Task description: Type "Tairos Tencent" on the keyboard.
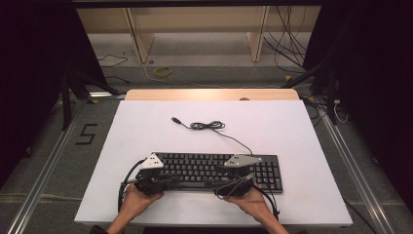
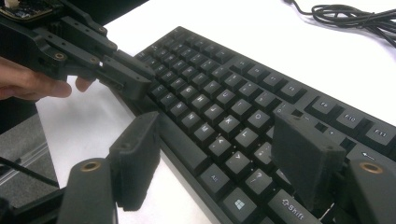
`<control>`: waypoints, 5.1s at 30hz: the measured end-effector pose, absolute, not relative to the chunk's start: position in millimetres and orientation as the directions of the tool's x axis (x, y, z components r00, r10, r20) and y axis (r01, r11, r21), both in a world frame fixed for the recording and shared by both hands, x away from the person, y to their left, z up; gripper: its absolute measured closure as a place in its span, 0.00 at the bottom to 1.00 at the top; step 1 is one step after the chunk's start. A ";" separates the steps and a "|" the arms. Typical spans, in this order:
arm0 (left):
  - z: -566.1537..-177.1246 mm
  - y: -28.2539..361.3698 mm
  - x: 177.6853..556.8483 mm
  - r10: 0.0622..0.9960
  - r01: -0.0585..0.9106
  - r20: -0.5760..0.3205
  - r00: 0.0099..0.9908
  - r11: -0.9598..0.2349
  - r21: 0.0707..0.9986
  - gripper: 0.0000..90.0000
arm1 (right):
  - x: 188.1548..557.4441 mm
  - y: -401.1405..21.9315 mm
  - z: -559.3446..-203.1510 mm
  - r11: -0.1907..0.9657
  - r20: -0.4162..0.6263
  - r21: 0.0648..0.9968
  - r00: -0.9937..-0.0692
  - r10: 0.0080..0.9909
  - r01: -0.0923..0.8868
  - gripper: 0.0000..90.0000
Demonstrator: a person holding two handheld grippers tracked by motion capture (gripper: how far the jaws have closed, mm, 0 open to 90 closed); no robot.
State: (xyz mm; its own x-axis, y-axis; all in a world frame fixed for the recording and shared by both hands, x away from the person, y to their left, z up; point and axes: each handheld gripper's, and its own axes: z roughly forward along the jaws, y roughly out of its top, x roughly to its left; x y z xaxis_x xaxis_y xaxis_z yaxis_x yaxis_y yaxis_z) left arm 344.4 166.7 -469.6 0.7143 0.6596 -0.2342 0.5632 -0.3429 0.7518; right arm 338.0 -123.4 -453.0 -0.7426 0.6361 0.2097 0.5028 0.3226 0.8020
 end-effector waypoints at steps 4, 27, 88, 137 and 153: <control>-468.8 169.2 344.7 0.664 0.565 -0.242 0.707 -0.326 0.758 0.82 | 338.4 -123.7 -453.1 0.322 0.209 0.802 -0.742 0.636 0.502 0.37; -463.1 195.9 351.2 0.729 0.615 -0.299 0.616 -0.207 0.761 0.51 | 339.3 -121.1 -451.4 0.319 0.207 0.808 -0.745 0.634 0.496 0.37; -471.0 219.3 355.2 0.801 0.685 -0.210 0.560 -0.305 0.662 0.99 | 397.8 -32.4 -470.2 0.421 0.177 0.738 -0.754 0.633 0.527 1.00; -465.8 217.3 354.6 0.778 0.646 -0.230 0.584 -0.274 0.713 0.90 | 395.2 -41.6 -468.1 0.370 0.220 0.755 -0.740 0.635 0.542 0.96; -462.4 214.0 355.2 0.771 0.614 -0.241 0.590 -0.234 0.754 0.63 | 382.4 -73.7 -456.6 0.322 0.240 0.790 -0.746 0.621 0.522 0.74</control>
